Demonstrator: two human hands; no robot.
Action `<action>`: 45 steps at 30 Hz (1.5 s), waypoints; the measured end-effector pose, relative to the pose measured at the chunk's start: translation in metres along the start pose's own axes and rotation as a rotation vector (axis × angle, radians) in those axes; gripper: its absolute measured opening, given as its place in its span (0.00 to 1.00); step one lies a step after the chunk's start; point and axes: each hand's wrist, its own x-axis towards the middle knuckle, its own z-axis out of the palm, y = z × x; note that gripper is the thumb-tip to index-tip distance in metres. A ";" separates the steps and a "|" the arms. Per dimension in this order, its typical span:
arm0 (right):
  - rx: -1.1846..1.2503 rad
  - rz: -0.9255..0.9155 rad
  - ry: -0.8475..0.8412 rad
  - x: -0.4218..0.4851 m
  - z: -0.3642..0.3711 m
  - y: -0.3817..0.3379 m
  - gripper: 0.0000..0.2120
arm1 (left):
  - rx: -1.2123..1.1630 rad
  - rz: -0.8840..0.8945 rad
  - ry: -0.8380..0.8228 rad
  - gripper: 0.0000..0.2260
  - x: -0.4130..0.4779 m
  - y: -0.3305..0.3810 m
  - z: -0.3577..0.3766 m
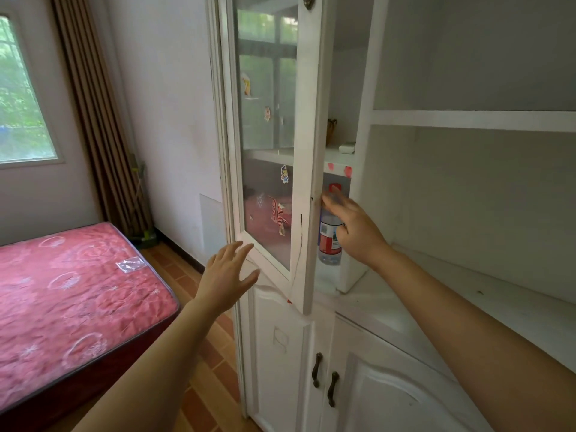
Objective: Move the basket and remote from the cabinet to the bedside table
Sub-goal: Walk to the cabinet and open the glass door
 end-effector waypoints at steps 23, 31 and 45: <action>-0.038 0.052 -0.069 -0.005 0.008 -0.023 0.32 | -0.165 -0.045 -0.171 0.41 0.003 0.071 0.036; -0.037 0.042 -0.072 -0.007 0.008 -0.028 0.32 | -0.258 -0.120 -0.139 0.37 0.004 0.075 0.042; 0.008 -0.084 -0.066 -0.009 0.021 -0.052 0.31 | -0.402 -0.287 -0.060 0.33 -0.015 0.061 0.030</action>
